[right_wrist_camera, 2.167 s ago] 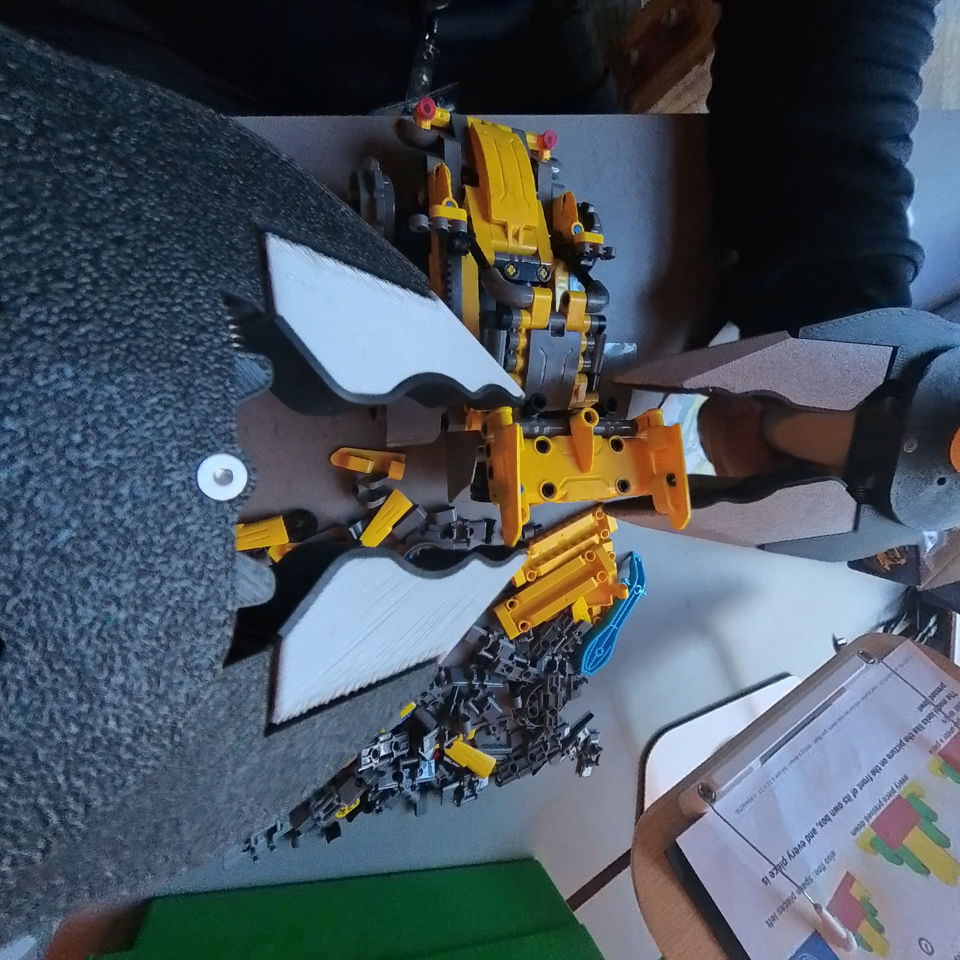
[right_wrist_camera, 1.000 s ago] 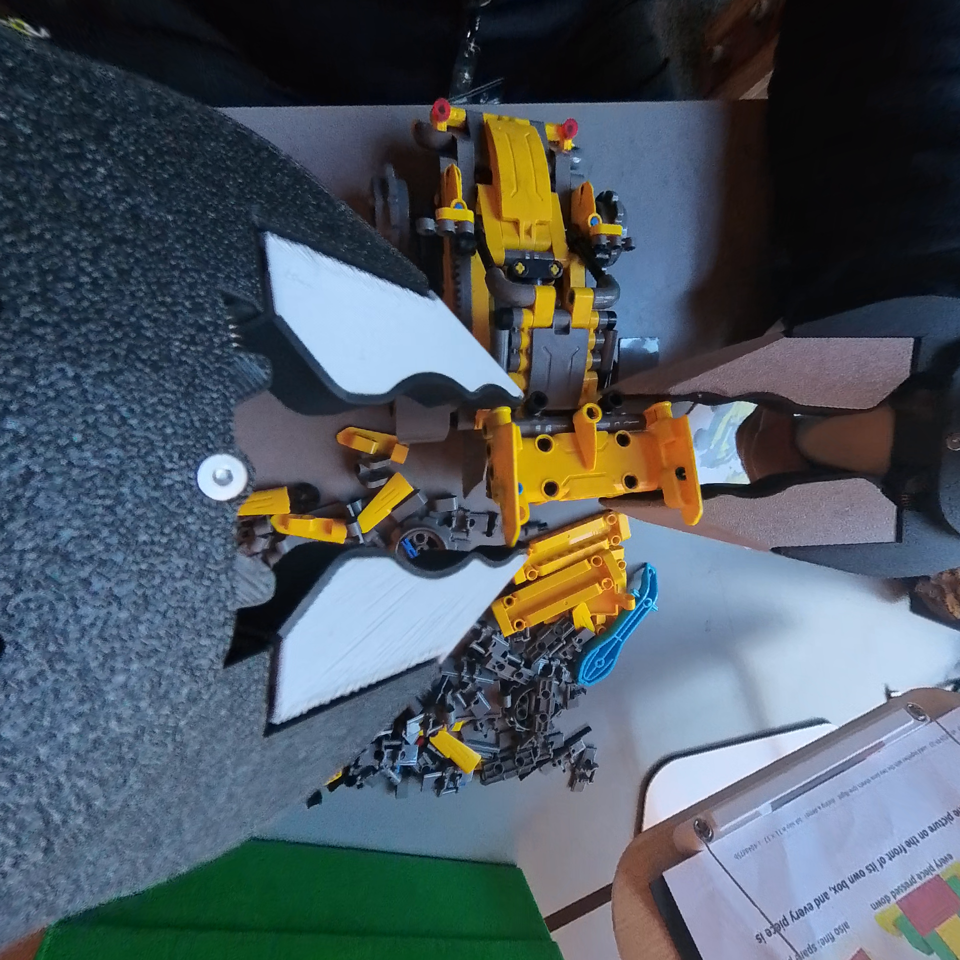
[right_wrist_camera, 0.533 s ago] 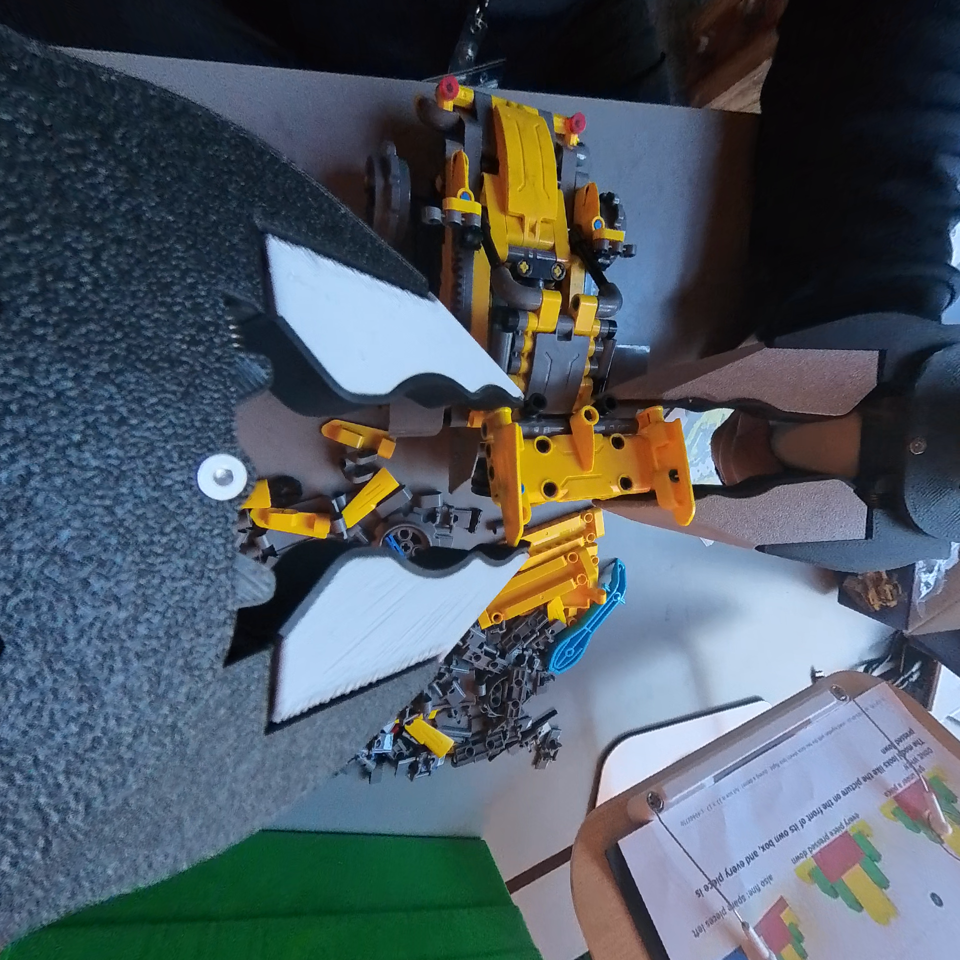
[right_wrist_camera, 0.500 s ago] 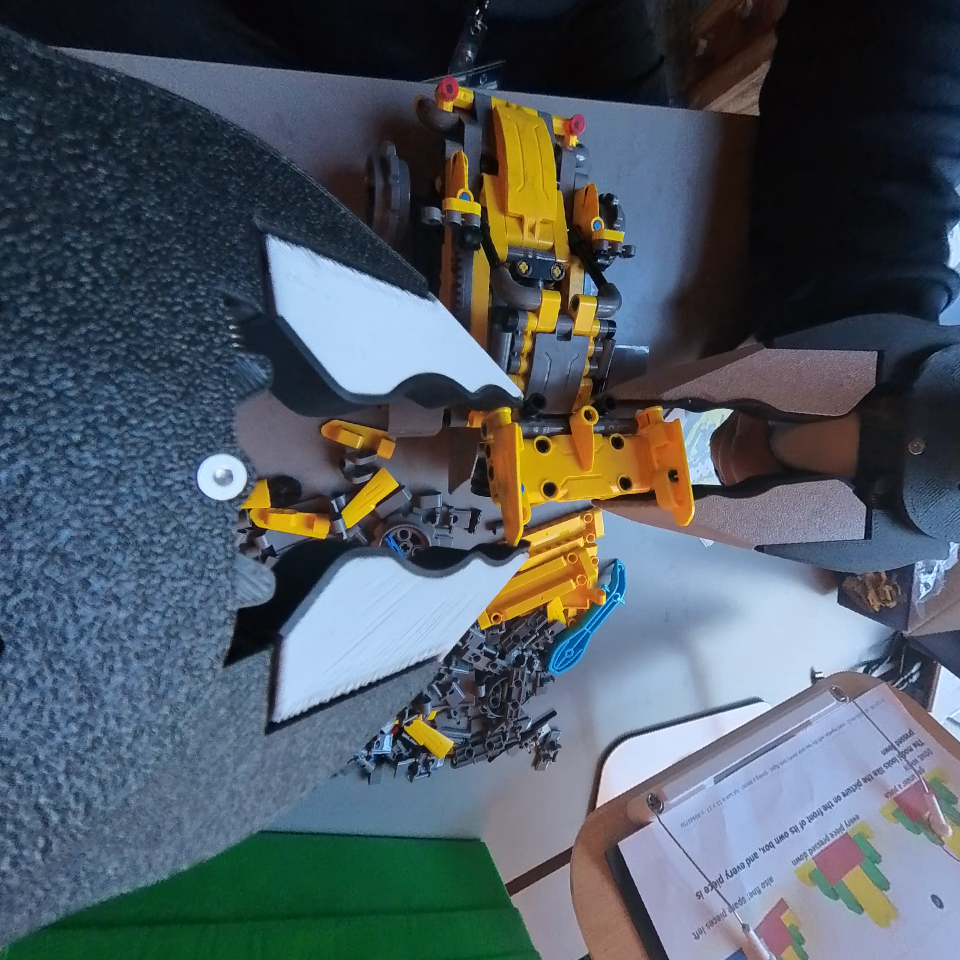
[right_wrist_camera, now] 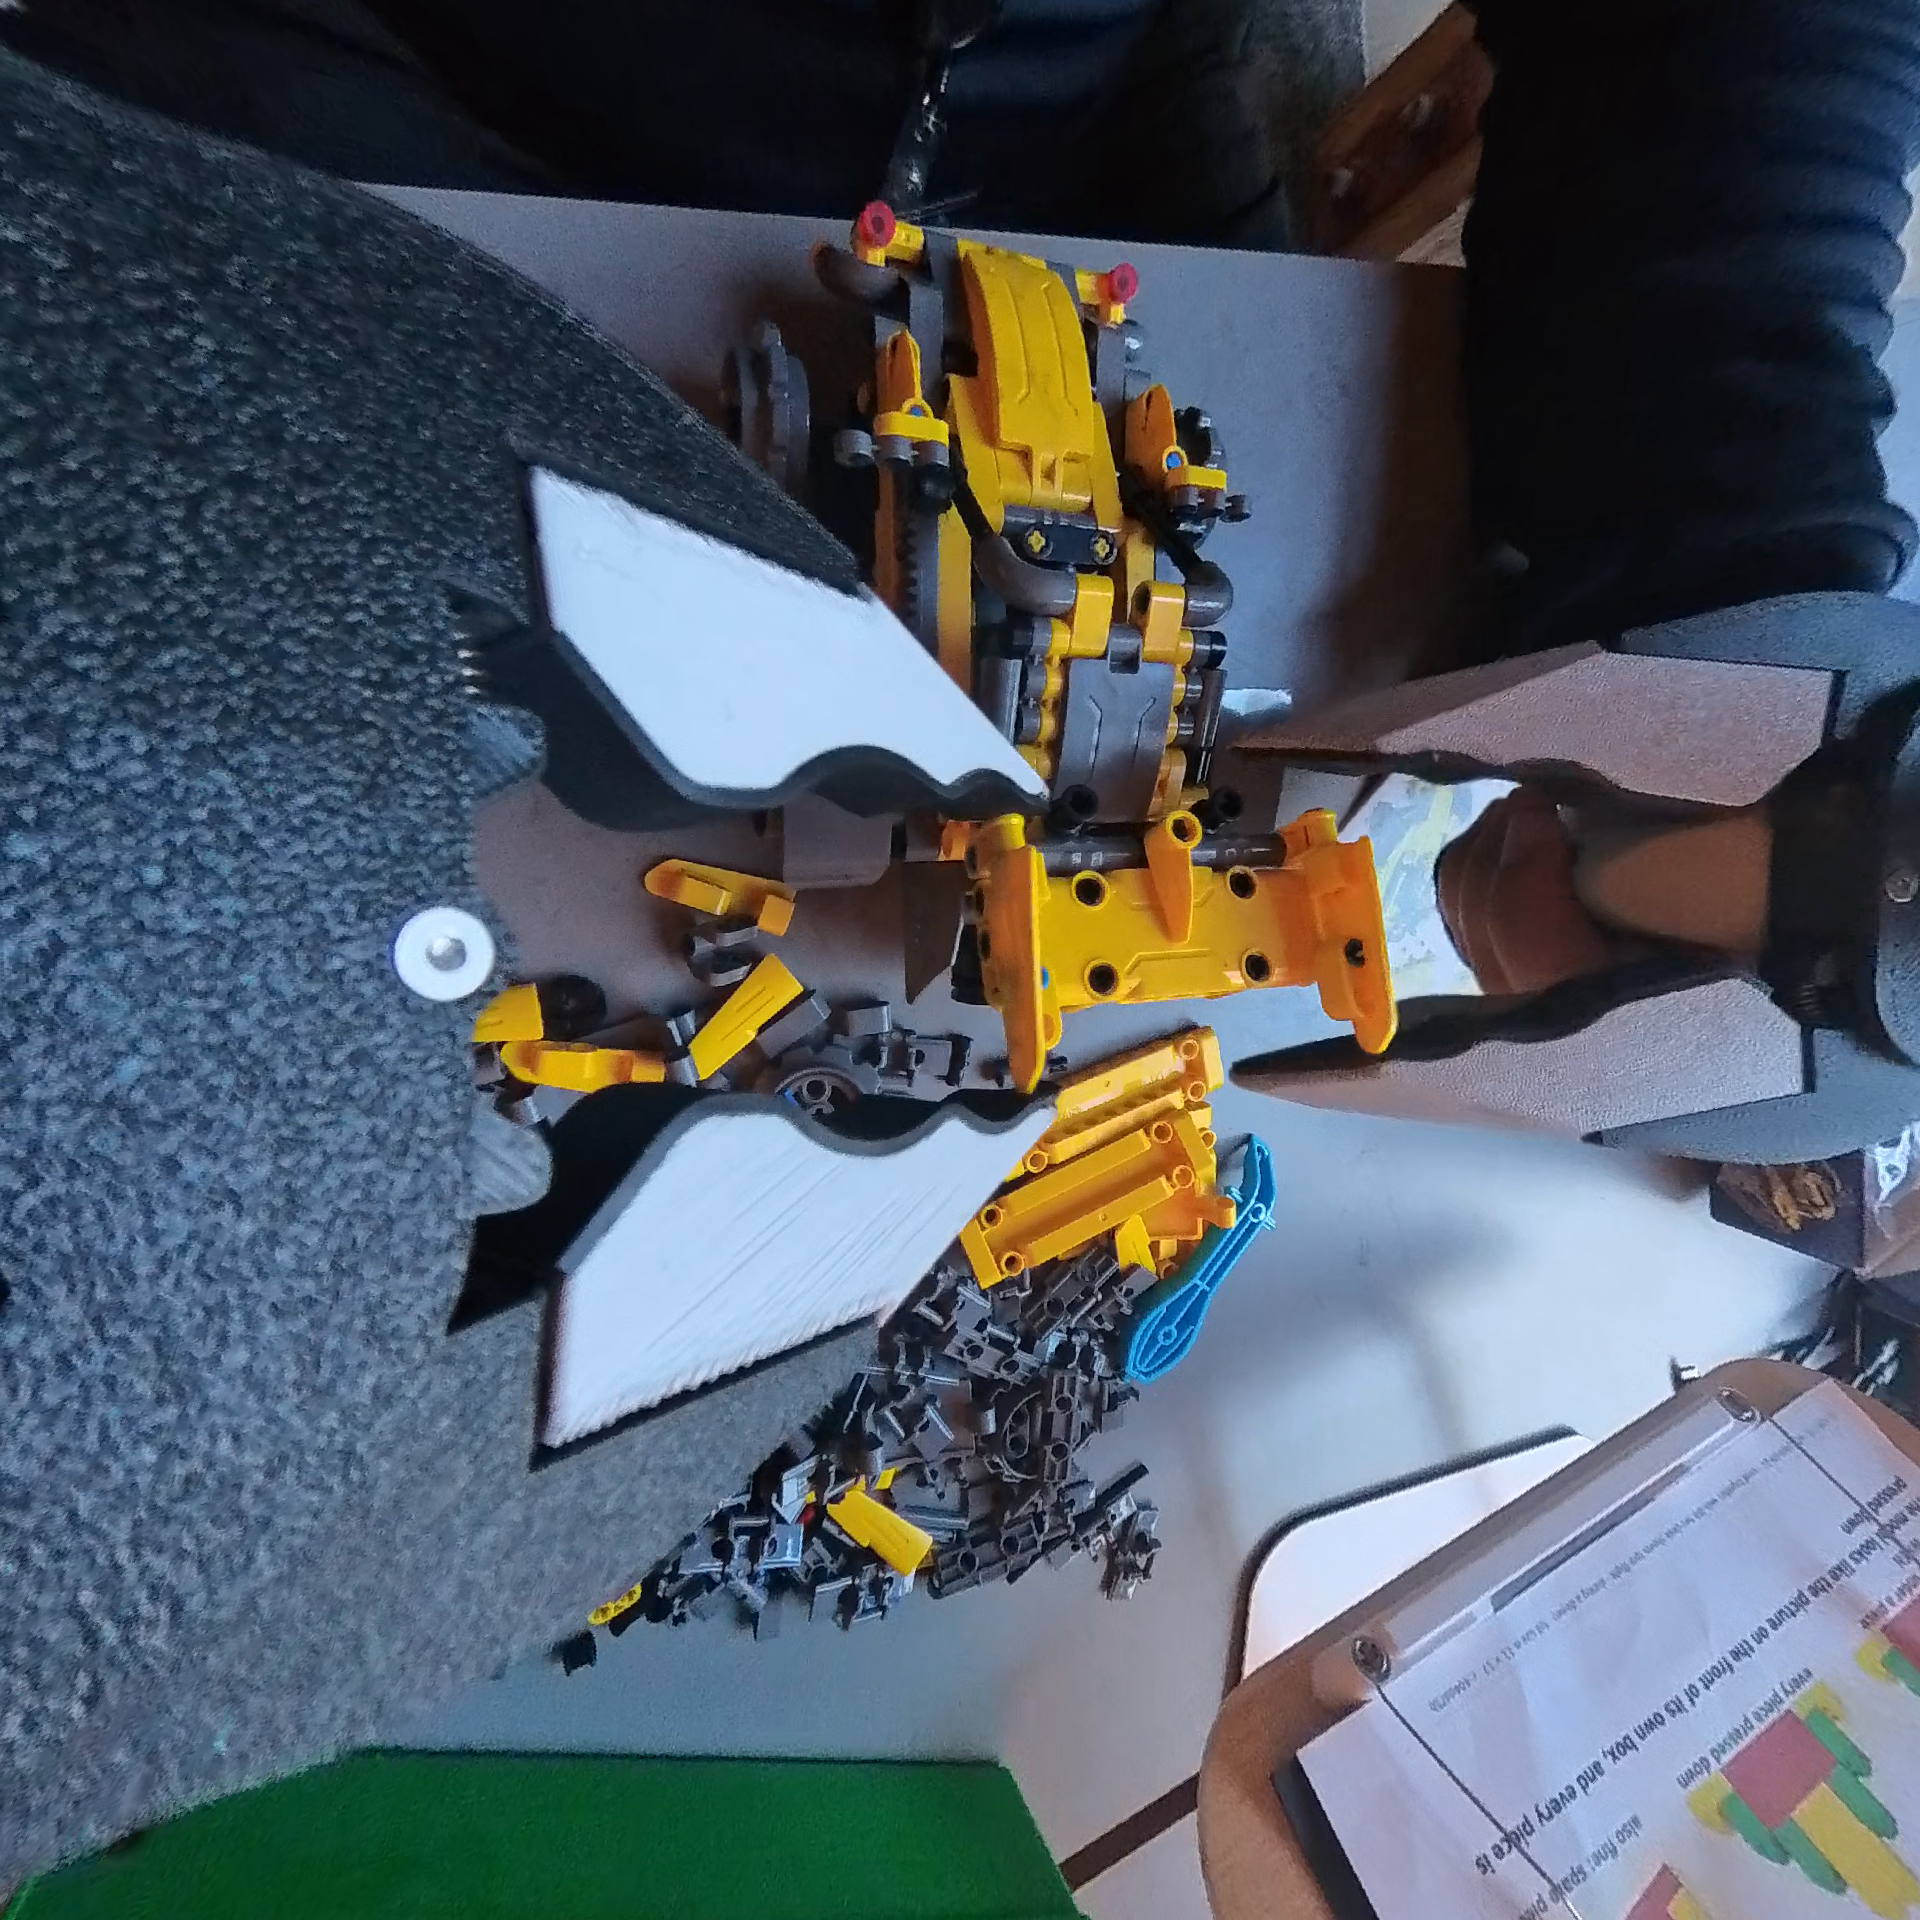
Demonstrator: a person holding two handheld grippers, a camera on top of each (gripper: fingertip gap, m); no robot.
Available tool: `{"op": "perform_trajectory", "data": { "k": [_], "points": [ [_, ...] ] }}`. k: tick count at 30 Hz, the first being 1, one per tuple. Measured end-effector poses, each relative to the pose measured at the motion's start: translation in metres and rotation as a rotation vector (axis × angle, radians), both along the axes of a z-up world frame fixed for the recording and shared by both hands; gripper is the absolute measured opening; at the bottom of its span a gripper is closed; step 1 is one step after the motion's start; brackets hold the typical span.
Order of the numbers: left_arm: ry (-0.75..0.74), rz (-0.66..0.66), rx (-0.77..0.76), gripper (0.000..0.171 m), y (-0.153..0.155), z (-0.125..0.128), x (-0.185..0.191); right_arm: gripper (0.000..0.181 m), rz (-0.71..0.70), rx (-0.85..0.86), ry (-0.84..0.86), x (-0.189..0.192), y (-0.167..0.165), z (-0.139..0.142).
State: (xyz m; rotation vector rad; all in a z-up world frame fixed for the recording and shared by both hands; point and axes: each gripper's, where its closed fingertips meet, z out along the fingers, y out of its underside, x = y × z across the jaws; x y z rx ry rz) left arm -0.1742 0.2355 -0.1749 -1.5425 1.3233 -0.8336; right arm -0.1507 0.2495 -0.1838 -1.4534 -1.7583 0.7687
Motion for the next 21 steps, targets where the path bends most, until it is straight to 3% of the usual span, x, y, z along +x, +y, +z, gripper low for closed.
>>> {"op": "perform_trajectory", "data": {
  "k": [9,21],
  "points": [
    [0.024,0.000,0.055,0.048,0.002,-0.001,-0.005,0.052,0.004,0.022,-0.059,-0.002,0.001,0.000],
    [-0.162,-0.032,-0.205,0.049,0.009,-0.007,-0.006,0.052,0.008,-0.417,-0.165,-0.002,0.004,-0.010]
  ]
}}
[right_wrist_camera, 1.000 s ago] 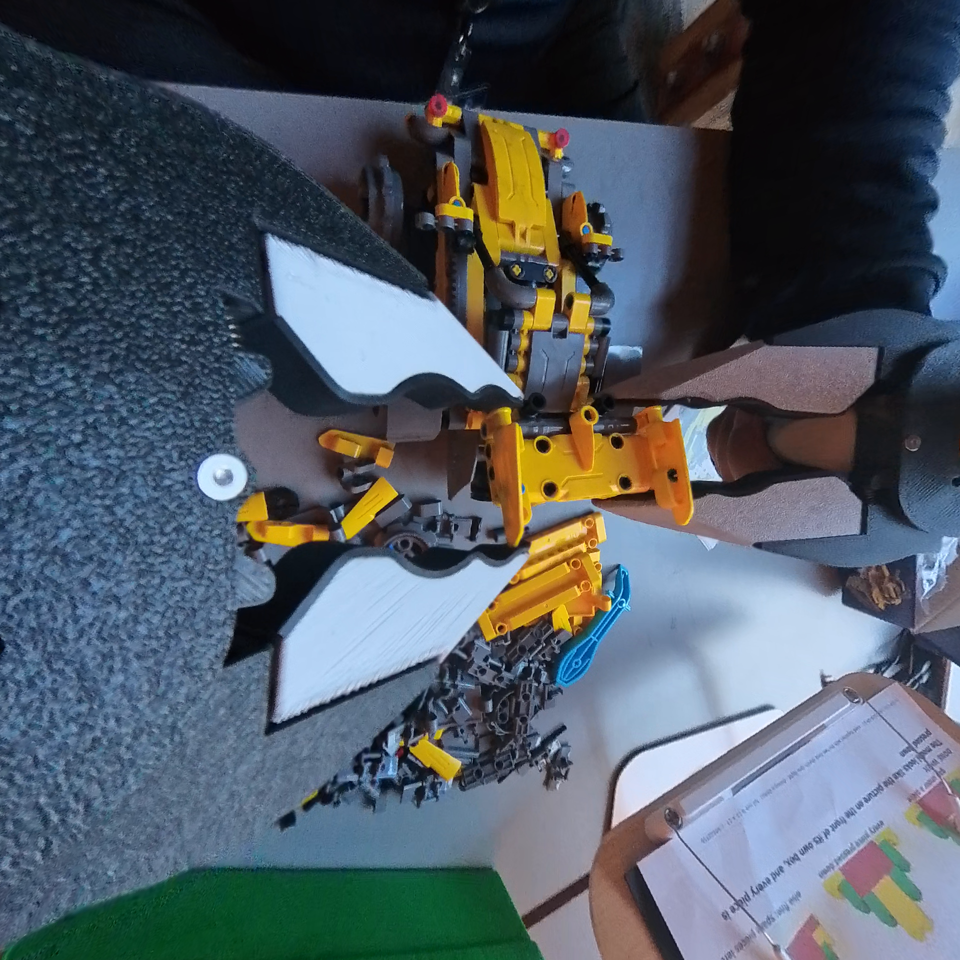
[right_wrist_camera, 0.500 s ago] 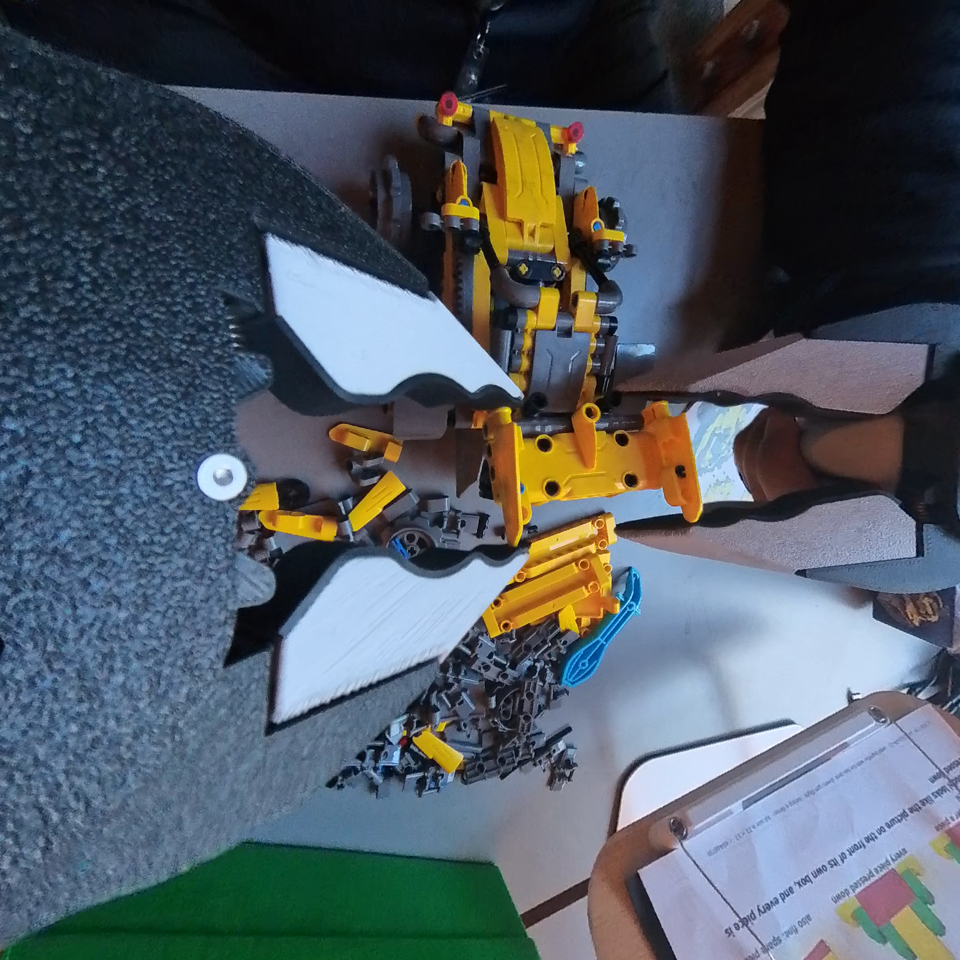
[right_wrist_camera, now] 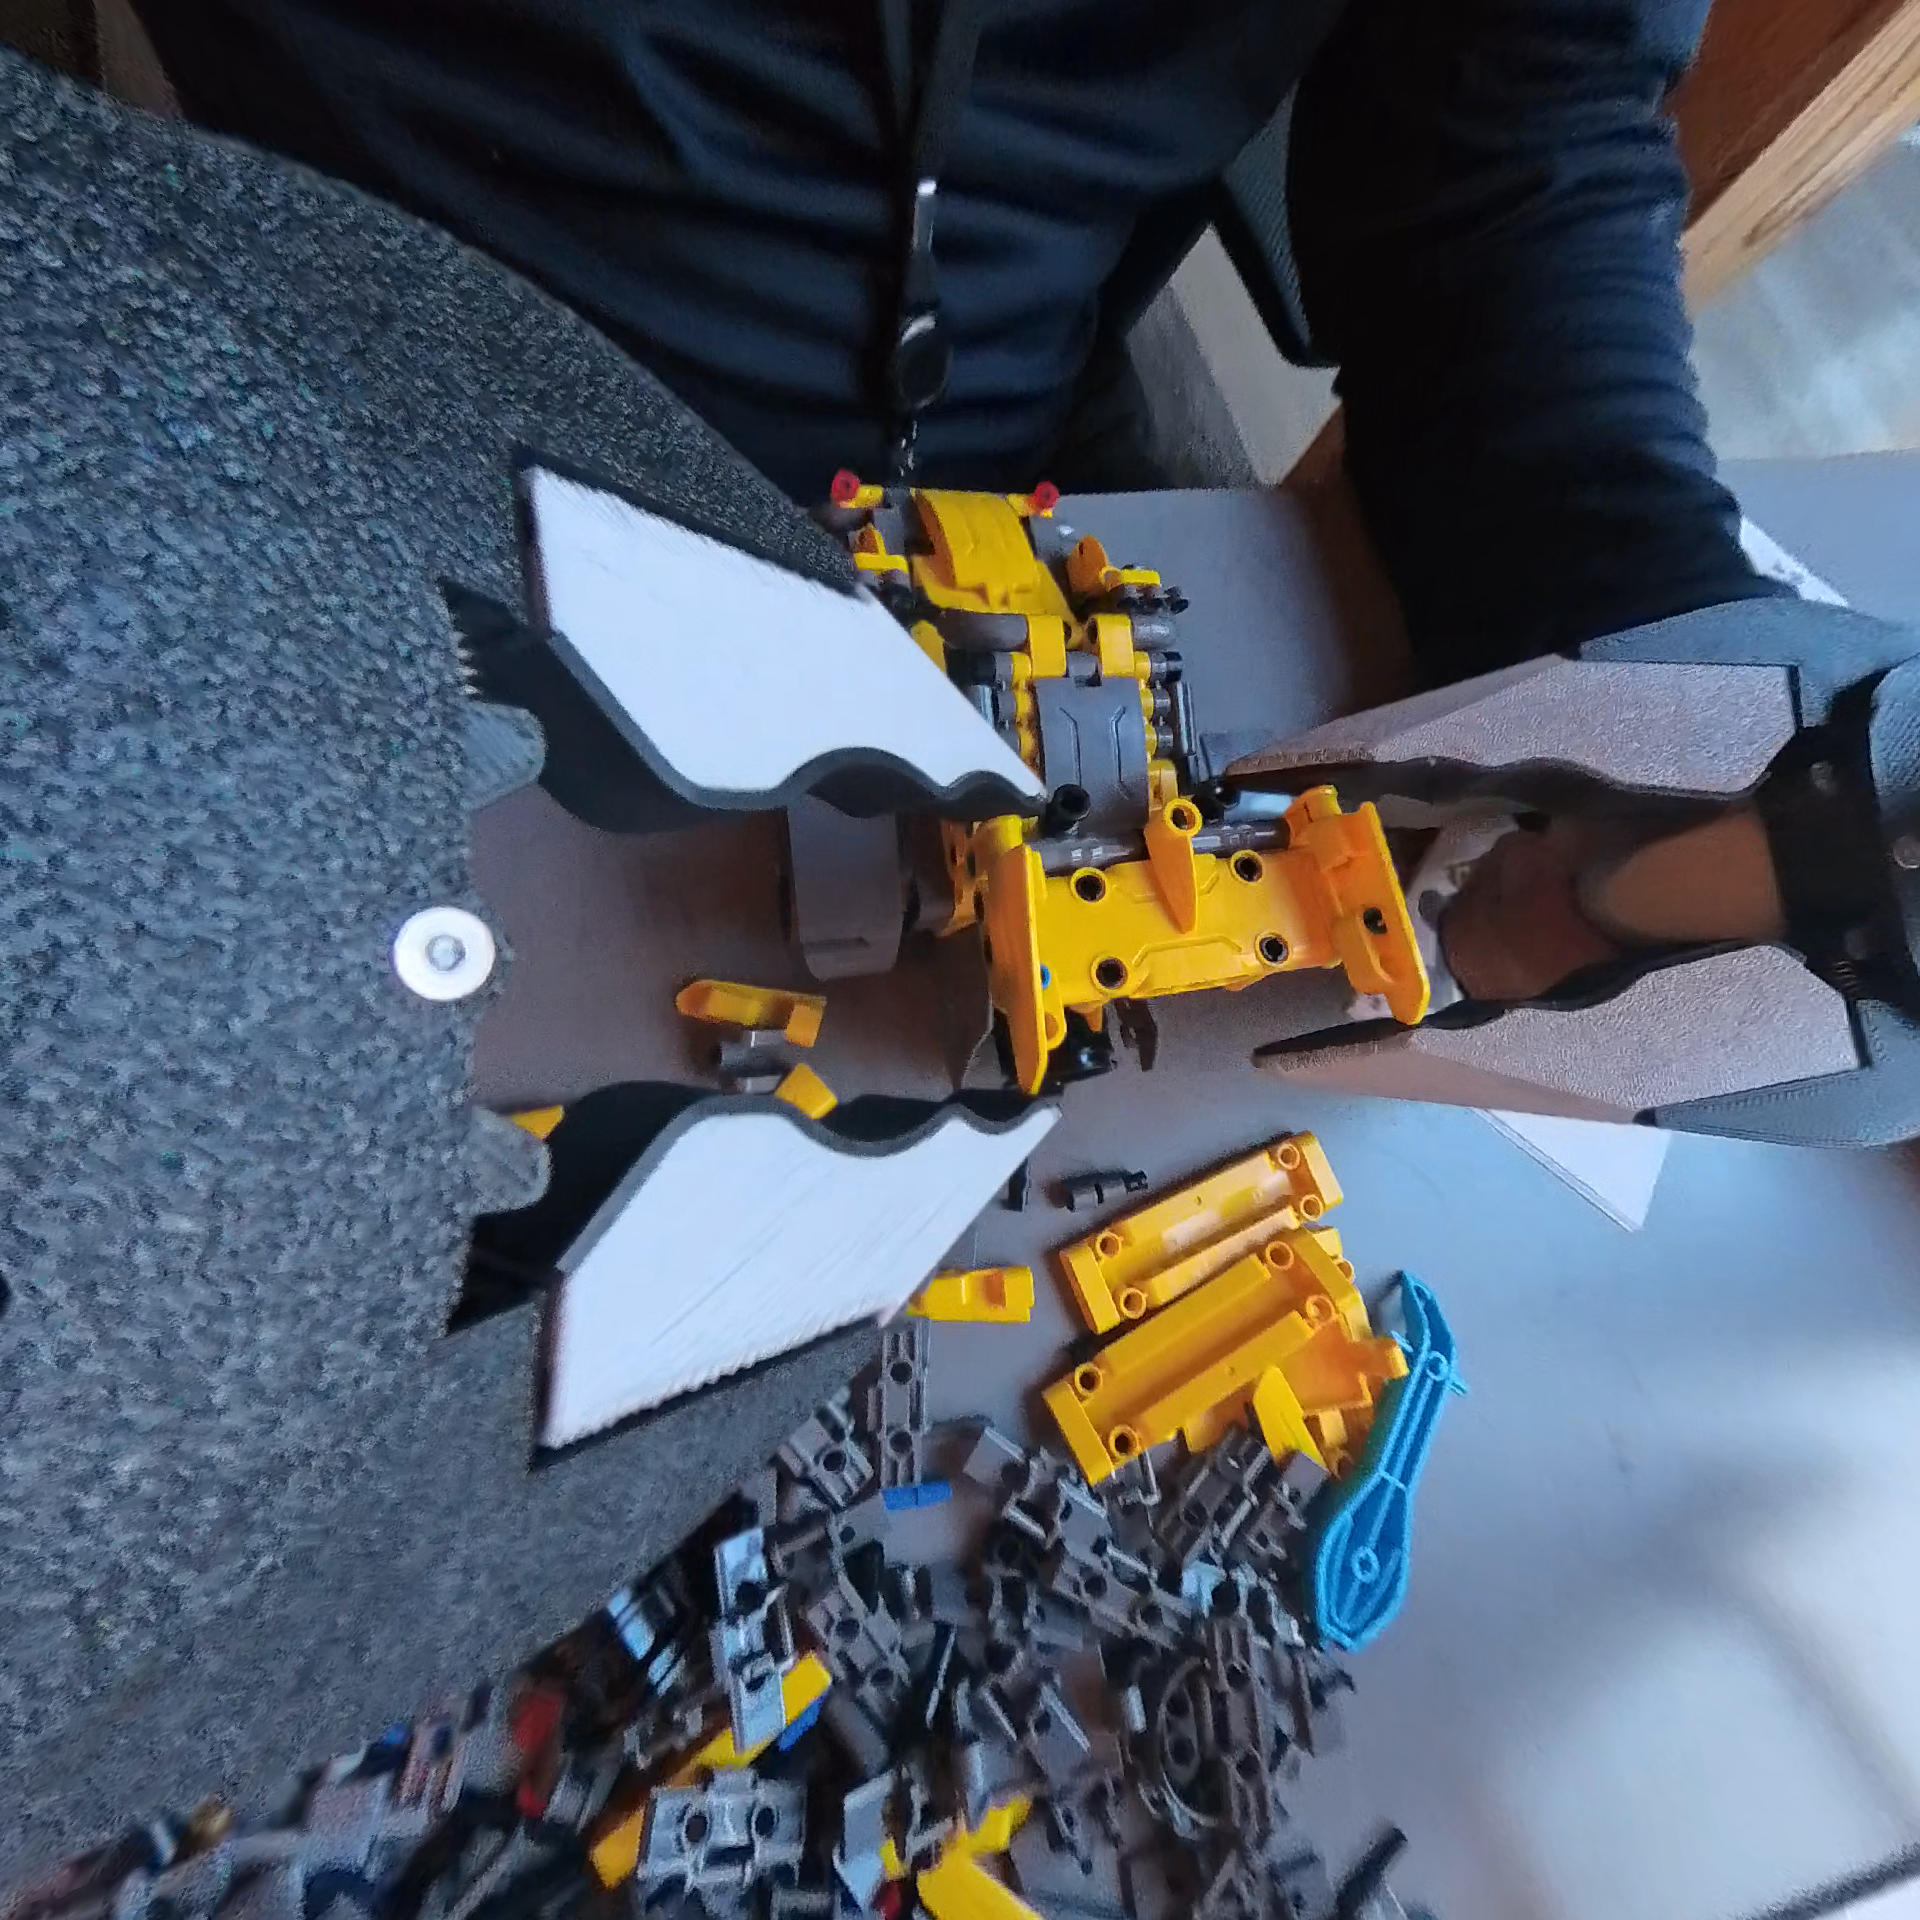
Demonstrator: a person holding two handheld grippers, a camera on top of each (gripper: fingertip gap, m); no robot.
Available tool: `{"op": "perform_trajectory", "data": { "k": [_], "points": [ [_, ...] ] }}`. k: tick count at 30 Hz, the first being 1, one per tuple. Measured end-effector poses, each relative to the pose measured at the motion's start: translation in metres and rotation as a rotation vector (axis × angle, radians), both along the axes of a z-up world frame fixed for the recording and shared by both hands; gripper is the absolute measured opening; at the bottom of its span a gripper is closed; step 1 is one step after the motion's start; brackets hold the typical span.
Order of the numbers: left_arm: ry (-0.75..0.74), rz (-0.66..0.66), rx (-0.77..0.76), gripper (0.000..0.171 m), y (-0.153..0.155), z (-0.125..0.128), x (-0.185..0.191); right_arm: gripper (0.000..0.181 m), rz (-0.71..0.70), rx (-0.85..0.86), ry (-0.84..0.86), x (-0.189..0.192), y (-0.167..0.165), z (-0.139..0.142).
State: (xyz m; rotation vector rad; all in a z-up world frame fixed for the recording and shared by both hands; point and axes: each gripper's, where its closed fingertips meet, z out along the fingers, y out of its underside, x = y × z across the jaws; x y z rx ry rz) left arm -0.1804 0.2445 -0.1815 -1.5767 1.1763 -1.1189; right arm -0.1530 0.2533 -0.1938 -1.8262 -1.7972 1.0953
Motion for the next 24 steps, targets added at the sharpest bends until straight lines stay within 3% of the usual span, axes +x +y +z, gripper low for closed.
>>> {"op": "perform_trajectory", "data": {
  "k": [7,16,24],
  "points": [
    [-0.033,0.007,-0.042,0.048,0.000,-0.001,-0.001,0.052,0.017,-0.067,-0.038,-0.001,0.000,-0.002],
    [-0.028,0.002,0.032,0.049,-0.004,-0.005,-0.007,0.052,0.017,0.090,-0.182,-0.005,-0.003,0.012],
    [0.001,0.005,0.065,0.049,-0.005,-0.006,-0.007,0.052,0.007,0.169,-0.186,-0.005,-0.005,0.014]
  ]
}}
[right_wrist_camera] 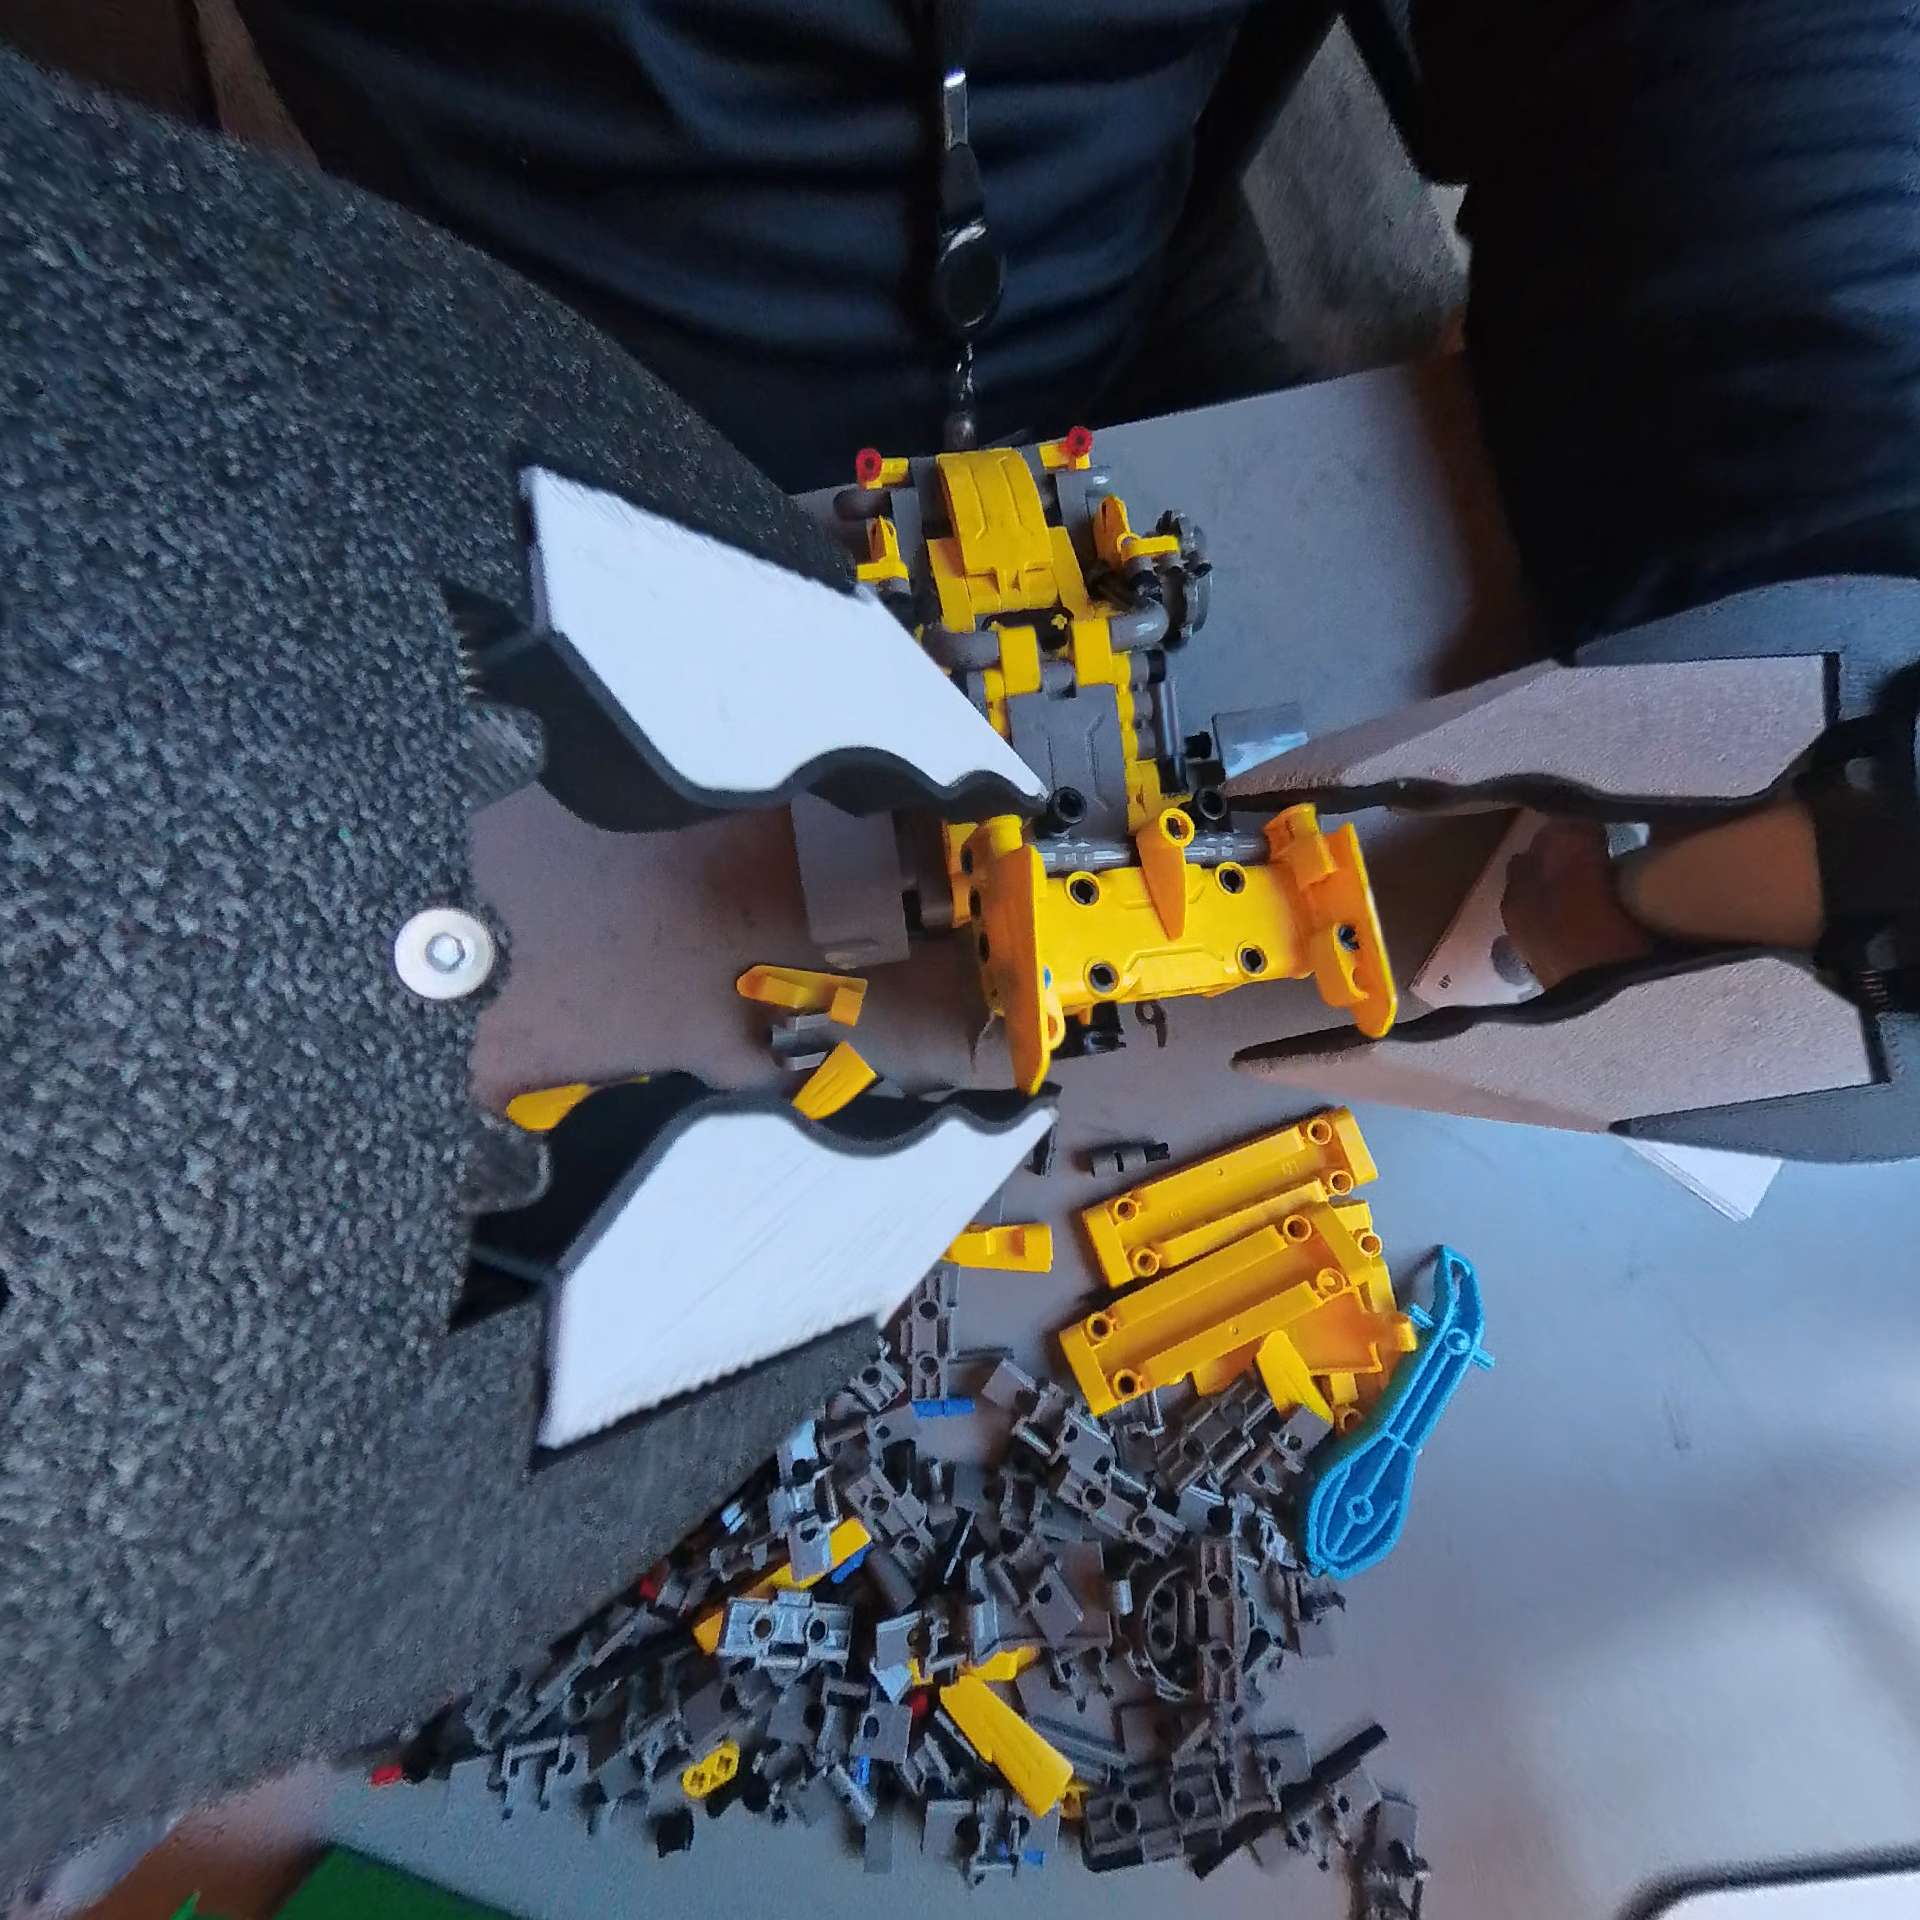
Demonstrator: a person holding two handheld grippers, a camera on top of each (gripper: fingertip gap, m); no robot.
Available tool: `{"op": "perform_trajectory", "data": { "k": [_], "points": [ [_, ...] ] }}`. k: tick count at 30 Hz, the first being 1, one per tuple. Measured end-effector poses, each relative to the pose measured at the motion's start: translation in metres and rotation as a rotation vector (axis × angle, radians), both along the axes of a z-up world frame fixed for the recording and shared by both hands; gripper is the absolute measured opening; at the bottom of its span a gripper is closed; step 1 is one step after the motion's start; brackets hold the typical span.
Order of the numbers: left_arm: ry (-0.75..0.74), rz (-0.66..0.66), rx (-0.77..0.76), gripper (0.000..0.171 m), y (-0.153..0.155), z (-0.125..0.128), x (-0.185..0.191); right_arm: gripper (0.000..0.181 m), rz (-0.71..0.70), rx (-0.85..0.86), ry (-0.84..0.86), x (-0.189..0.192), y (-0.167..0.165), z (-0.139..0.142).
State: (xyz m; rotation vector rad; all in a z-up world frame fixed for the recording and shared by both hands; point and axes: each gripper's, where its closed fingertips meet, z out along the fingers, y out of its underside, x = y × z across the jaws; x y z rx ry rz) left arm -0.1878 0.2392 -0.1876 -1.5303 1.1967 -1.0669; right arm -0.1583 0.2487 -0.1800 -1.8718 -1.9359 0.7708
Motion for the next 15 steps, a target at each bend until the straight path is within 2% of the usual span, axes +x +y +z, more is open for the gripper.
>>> {"op": "perform_trajectory", "data": {
  "k": [8,9,10,15],
  "points": [
    [0.061,0.015,0.090,0.048,-0.005,0.003,0.001,0.052,0.039,0.221,-0.068,0.003,-0.002,0.000],
    [0.070,-0.019,0.095,0.035,-0.012,0.004,0.003,0.052,0.042,0.246,-0.088,0.007,-0.001,-0.005],
    [0.086,0.002,0.099,0.035,-0.009,0.003,0.004,0.052,0.041,0.273,-0.104,0.010,0.002,-0.010],
    [0.099,0.026,0.096,0.034,-0.006,0.004,0.003,0.052,0.014,0.219,-0.010,0.006,0.003,-0.006]
  ]
}}
